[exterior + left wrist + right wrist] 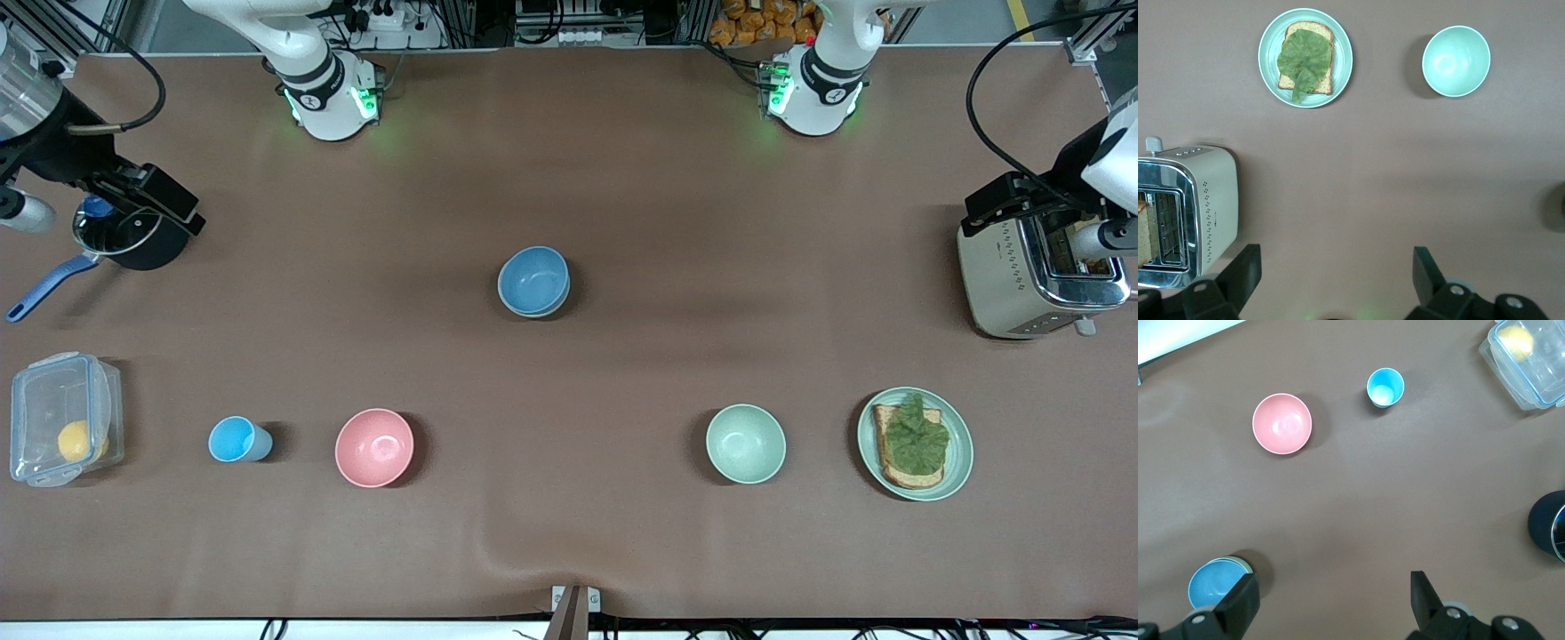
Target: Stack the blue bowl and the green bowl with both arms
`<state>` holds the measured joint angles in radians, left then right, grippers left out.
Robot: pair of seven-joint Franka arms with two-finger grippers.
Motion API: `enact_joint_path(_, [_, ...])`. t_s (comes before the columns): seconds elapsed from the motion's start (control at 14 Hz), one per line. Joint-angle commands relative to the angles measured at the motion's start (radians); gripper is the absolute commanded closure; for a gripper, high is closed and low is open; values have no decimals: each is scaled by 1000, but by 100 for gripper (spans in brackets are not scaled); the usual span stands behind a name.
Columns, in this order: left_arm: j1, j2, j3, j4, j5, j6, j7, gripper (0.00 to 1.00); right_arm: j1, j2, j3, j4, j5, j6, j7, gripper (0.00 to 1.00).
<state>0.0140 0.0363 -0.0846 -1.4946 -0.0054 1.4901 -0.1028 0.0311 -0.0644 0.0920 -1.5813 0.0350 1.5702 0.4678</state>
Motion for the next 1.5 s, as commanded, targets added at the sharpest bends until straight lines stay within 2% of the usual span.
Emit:
enact_joint_path(0.0, [1,2,-6,1,-11,12,8,0,-30,-2,25,3,-18,-6,-5,0])
enact_joint_path(1.43, [-14,23,-9,10,-12,13,9,0,-37,1,17,-6,-21,-32,-8,0])
